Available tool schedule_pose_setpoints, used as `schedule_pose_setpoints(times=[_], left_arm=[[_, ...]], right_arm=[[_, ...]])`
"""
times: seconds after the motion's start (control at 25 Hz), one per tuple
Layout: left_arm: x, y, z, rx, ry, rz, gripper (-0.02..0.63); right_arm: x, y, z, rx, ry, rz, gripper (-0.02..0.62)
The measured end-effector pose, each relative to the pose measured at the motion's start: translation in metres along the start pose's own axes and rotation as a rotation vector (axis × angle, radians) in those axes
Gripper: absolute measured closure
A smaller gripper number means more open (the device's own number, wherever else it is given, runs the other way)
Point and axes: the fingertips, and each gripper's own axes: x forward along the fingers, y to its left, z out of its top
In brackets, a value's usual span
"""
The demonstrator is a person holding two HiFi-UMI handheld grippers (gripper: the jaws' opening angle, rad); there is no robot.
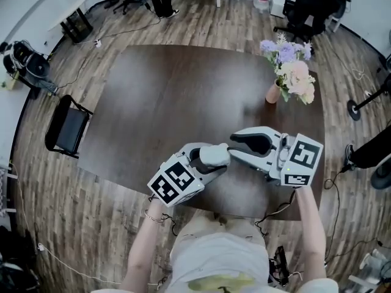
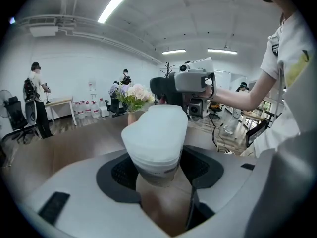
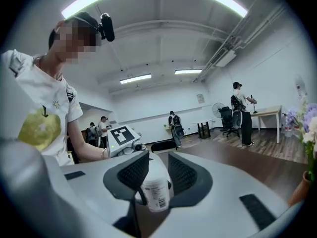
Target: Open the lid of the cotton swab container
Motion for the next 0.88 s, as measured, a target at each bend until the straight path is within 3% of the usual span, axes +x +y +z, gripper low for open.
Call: schedule_pose_setpoints(times=[0.4,0.88], left_arm=[[-0.015,-0.012,0.024,0.063,0.028,-0.008,0.339],[-0.015,-0.009,0.036,0.098,0.056,0.017,0.341]], right_arm=[[0.015,0.026,0.007,-0.035,0.136,0.149,0.374],[0.02,0.023,0.007,-0.095,0.196,0.197,0.376]])
